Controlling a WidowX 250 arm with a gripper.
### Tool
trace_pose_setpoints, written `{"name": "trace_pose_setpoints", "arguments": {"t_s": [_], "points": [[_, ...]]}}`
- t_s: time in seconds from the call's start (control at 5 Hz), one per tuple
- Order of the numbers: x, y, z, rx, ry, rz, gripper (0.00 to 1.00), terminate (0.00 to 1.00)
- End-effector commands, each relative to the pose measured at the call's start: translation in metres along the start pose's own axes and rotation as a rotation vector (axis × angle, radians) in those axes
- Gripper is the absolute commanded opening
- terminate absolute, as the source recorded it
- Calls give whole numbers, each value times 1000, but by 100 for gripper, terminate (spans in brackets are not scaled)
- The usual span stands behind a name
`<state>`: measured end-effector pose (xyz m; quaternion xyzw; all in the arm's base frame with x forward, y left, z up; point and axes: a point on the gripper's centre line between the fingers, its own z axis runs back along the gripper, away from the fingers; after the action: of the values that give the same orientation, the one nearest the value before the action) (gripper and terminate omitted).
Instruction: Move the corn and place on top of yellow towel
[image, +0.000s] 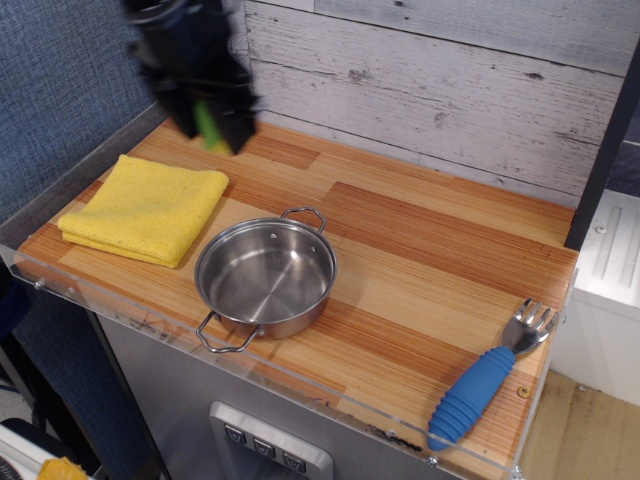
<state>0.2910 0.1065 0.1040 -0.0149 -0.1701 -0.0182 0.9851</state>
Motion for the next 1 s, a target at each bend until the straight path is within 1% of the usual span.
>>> {"name": "trace_pose_setpoints", "arguments": {"t_s": [0.0,0.2,0.4,0.6,0.8], "points": [[-17,55,3,73,-15,101,0,0],[-29,70,-14,92,35,111,0,0],[-44,78,-30,100,83,102,0,0],[-51,81,-42,103,104,92,0,0],[-55,80,-57,88,77,100,0,0]]}}
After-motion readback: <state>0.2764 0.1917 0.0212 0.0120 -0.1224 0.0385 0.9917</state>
